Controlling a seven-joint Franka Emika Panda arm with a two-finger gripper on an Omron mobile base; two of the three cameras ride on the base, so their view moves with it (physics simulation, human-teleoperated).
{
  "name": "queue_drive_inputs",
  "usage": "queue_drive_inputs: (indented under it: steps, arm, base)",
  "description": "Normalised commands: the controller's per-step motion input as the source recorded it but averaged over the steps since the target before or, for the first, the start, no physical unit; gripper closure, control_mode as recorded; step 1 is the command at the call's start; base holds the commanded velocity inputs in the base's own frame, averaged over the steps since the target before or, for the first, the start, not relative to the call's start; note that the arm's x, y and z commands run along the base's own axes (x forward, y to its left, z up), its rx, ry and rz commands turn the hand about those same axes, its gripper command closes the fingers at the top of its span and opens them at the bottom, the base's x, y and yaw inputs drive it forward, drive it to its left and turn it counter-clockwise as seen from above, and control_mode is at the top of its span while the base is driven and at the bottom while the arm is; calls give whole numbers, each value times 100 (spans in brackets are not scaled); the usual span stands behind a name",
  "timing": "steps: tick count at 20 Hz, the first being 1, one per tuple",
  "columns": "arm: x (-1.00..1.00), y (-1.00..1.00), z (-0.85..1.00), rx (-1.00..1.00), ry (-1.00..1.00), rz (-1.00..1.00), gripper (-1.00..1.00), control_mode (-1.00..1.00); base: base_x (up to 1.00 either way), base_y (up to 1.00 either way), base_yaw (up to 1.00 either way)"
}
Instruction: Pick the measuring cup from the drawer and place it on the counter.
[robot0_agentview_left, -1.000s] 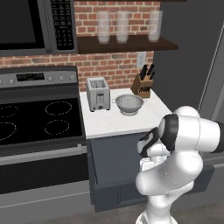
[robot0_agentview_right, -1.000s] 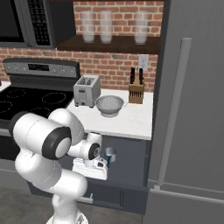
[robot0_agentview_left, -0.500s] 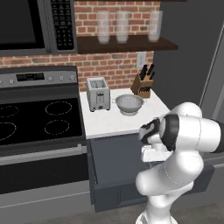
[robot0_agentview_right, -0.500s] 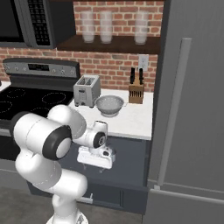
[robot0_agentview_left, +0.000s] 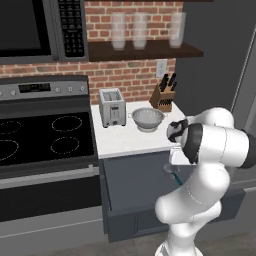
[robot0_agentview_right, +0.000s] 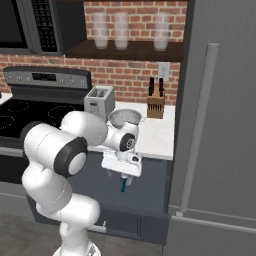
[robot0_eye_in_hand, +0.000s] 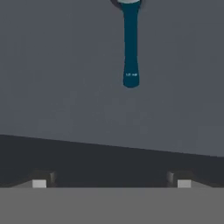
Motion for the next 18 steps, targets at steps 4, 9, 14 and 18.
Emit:
queue_drive_inputs:
  steps: [4,9,14,18]
  arm:
    - [1,-28,-68,0,-23,0,-100,-100]
    - [0,-4,-81,0,-25,0,-100,-100]
    - [18,1,-30,0,-31,1,-100,-100]
    - [32,-1,3,2,-22,0,-100,-100]
  base:
    - [0,0,0]
    - [0,0,0]
    - [0,0,0]
    - [0,0,0]
